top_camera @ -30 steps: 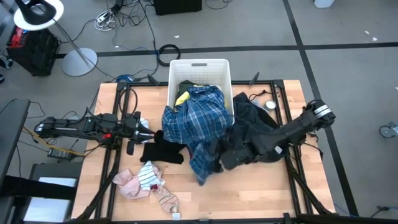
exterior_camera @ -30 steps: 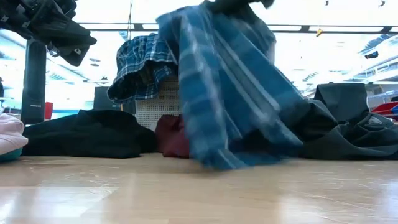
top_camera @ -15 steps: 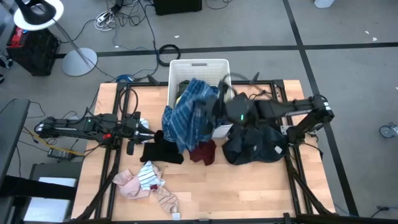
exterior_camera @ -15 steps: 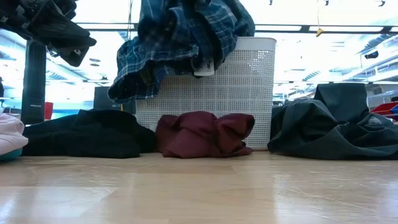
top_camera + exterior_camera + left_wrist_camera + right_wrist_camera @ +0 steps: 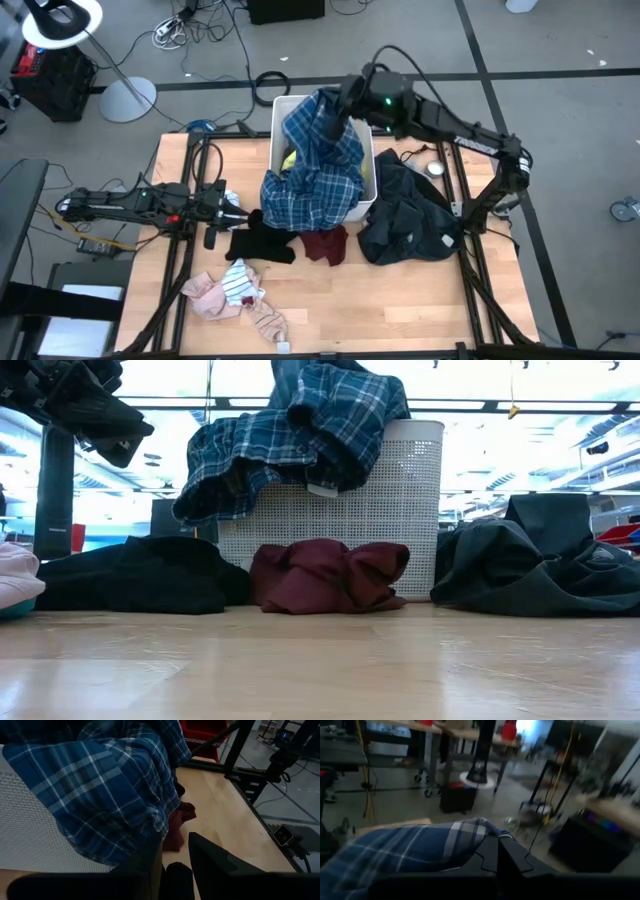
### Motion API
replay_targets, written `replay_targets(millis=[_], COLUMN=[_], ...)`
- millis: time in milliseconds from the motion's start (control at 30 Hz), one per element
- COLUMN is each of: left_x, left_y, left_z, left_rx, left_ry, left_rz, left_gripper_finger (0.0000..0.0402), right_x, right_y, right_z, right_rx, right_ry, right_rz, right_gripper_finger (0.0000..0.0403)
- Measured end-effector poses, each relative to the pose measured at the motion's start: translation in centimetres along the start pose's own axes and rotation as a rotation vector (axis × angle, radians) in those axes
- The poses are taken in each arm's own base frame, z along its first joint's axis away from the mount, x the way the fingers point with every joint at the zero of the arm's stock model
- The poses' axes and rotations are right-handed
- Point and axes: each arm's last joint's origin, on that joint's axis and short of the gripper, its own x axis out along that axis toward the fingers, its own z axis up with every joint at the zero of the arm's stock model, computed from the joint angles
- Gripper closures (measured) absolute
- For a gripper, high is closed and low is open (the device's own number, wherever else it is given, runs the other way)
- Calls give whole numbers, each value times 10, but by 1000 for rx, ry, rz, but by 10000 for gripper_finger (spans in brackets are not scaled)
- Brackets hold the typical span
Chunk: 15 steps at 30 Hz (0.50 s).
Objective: Sort clothes
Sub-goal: Put the blue long pants into the laundry bin
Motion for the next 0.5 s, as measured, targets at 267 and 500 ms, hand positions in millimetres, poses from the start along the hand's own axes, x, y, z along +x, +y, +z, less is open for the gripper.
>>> replay_targets(millis=[267, 500], left_x=[0, 0], left_y=[0, 0], left_z=[0, 0], left_rx=[3, 3], left_ry=[0, 2], left_rz=[0, 0], left_gripper_finger=[300, 300], right_x=[38, 51], right_y=[-20, -18], right_z=[-64, -121], right_rx=[157, 281], right_ry=[198, 372], right_rz=[100, 105], right_gripper_finger=[396, 395])
